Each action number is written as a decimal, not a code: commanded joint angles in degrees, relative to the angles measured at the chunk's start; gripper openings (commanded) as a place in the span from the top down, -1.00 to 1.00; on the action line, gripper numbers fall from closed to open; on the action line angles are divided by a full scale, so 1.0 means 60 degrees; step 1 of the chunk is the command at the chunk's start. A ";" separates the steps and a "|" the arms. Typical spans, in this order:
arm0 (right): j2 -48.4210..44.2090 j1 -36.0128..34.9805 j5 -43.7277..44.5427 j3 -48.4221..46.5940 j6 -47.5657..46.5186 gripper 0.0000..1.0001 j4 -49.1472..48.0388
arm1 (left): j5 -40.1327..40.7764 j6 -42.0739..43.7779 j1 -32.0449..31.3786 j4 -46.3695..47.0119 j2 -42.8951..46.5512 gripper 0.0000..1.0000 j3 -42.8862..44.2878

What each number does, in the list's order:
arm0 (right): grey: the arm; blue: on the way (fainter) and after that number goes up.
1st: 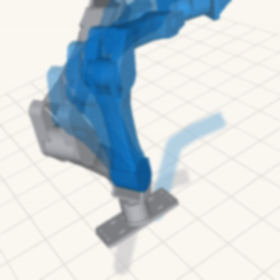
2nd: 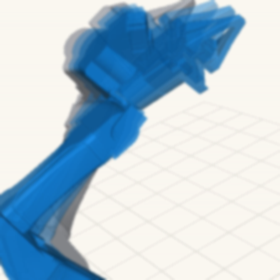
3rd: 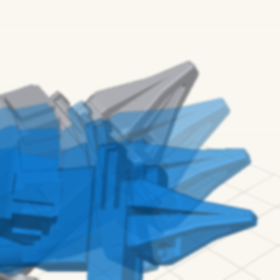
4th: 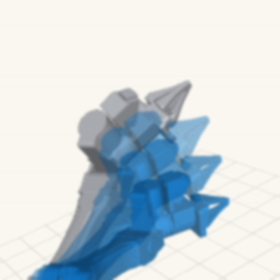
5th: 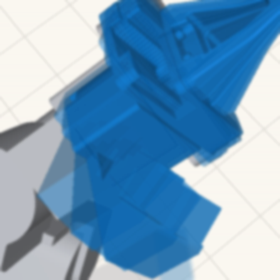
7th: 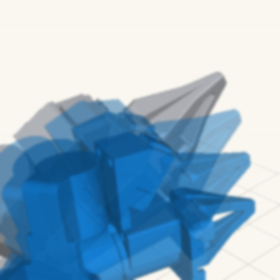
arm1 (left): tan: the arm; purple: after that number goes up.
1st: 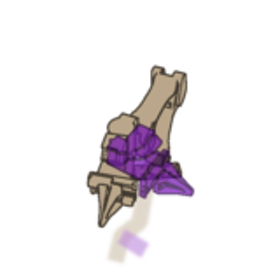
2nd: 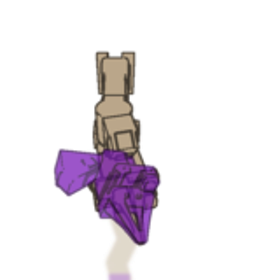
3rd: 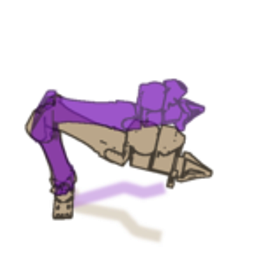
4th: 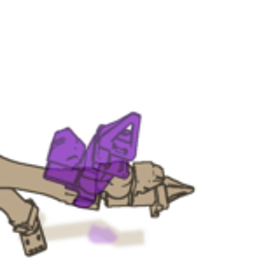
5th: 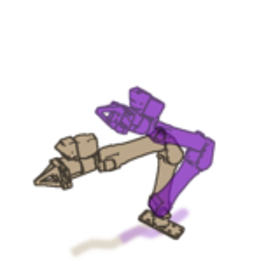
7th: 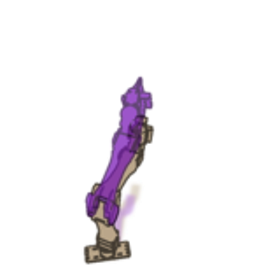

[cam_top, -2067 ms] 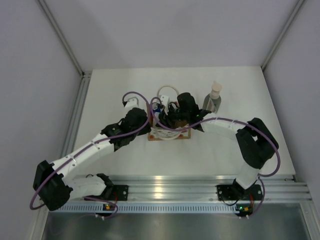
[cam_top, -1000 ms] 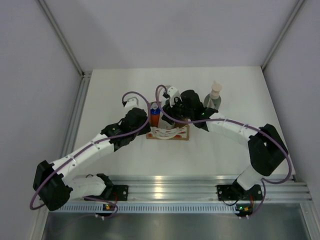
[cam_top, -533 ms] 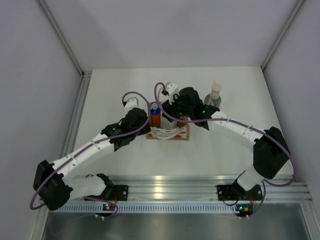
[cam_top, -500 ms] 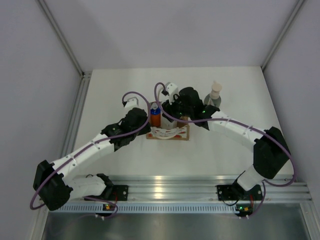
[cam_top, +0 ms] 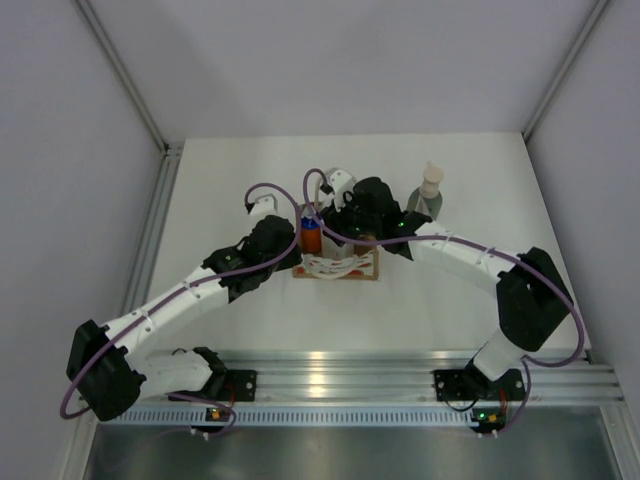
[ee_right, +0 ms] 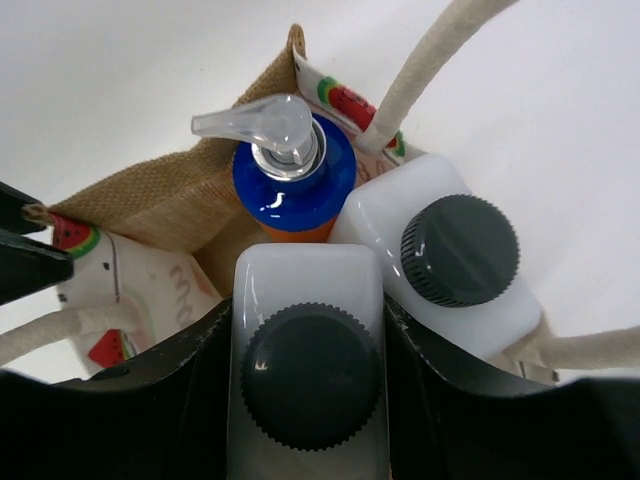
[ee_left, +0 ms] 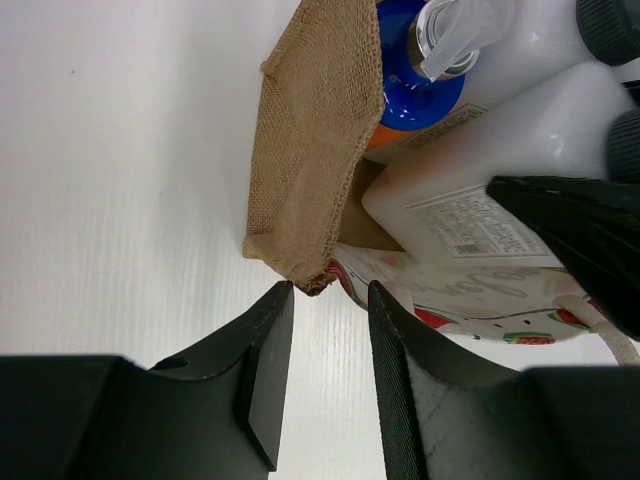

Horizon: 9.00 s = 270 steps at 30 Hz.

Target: Take the personal care products out of the canvas bag

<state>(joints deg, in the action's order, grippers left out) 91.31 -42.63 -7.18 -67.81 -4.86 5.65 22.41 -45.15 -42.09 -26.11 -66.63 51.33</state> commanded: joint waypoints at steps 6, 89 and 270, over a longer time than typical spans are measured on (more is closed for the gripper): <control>0.0397 -0.0102 0.0318 0.0344 0.0005 1.00 -0.1675 | 0.0043 0.0024 -0.0002 0.0074 0.0075 0.20 0.0088; -0.3894 0.0044 0.3611 -0.1764 0.0400 1.00 0.1855 | 0.0175 -0.0181 -0.0002 0.0089 0.0148 0.19 -0.0044; 0.1892 0.1187 -0.3491 -0.0637 -0.2749 0.49 -0.0341 | 0.0380 0.1152 0.0012 -0.1010 0.2301 -0.70 0.0102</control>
<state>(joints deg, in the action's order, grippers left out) 102.50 -34.72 -25.26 -72.73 -21.02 7.97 23.70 -38.94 -42.09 -31.73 -54.17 52.36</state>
